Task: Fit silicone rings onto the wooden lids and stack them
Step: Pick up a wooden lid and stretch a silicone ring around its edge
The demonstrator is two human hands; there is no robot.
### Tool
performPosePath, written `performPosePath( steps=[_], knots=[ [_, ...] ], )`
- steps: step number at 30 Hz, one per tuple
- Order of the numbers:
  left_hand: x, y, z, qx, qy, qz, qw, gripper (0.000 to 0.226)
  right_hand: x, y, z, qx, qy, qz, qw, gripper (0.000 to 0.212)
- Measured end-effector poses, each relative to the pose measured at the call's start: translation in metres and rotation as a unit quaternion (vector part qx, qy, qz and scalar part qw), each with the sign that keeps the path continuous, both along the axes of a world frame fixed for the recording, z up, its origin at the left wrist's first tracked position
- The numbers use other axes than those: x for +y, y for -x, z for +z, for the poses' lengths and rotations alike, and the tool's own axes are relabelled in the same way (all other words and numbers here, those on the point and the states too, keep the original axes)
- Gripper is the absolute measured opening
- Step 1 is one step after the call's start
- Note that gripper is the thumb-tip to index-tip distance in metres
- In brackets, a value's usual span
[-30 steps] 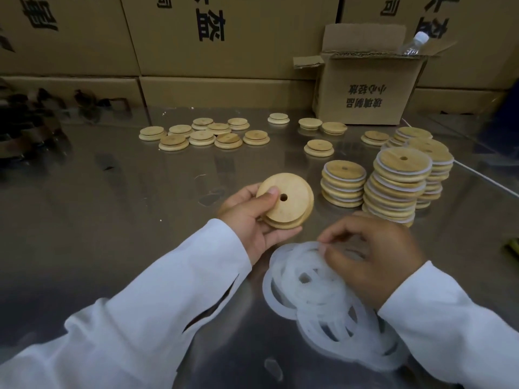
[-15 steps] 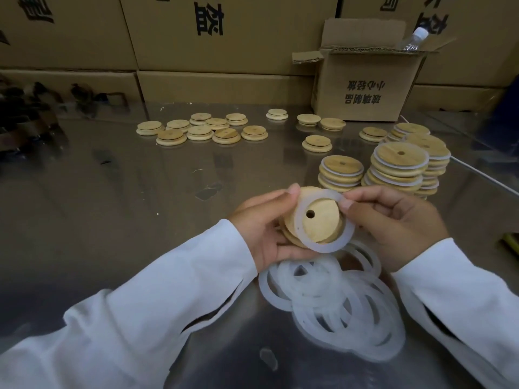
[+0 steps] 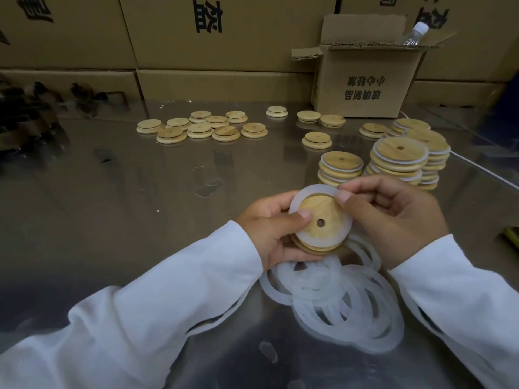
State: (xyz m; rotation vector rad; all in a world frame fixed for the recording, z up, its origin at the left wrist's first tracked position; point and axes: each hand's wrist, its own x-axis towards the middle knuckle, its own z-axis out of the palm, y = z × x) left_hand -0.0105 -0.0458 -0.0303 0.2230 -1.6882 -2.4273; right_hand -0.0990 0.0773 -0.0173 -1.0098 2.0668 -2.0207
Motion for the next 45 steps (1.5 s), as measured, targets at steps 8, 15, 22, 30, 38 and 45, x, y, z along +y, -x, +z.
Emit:
performPosePath(
  steps=[8, 15, 22, 30, 38, 45],
  knots=[
    [-0.0021, -0.0022, -0.0005, 0.042, 0.041, 0.014, 0.998, 0.034, 0.0001, 0.0043, -0.0037, -0.015, -0.009, 0.01, 1.0, 0.015],
    [-0.0039, -0.0022, -0.0051, 0.102, 0.036, 0.044, 0.993, 0.024, 0.0015, 0.0017, -0.0007, -0.008, 0.021, 0.035, 0.999, 0.015],
    [-0.004, -0.0018, -0.0064, 0.098, 0.037, 0.048, 0.993, 0.03, 0.0013, 0.003, -0.0022, -0.008, 0.034, 0.028, 0.999, 0.013],
    [-0.0019, -0.0015, -0.0059, 0.075, 0.039, 0.064, 0.994, 0.034, 0.0015, 0.0032, -0.0035, 0.057, 0.039, 0.027, 0.997, 0.015],
    [-0.0008, -0.0011, -0.0021, 0.076, 0.025, 0.083, 0.993, 0.037, 0.0001, 0.0038, -0.0035, 0.044, 0.033, 0.047, 0.997, 0.015],
    [-0.0001, -0.0011, -0.0008, 0.068, -0.005, 0.088, 0.994, 0.038, 0.0019, 0.0027, -0.0019, -0.006, 0.038, 0.067, 0.997, 0.005]
  ],
)
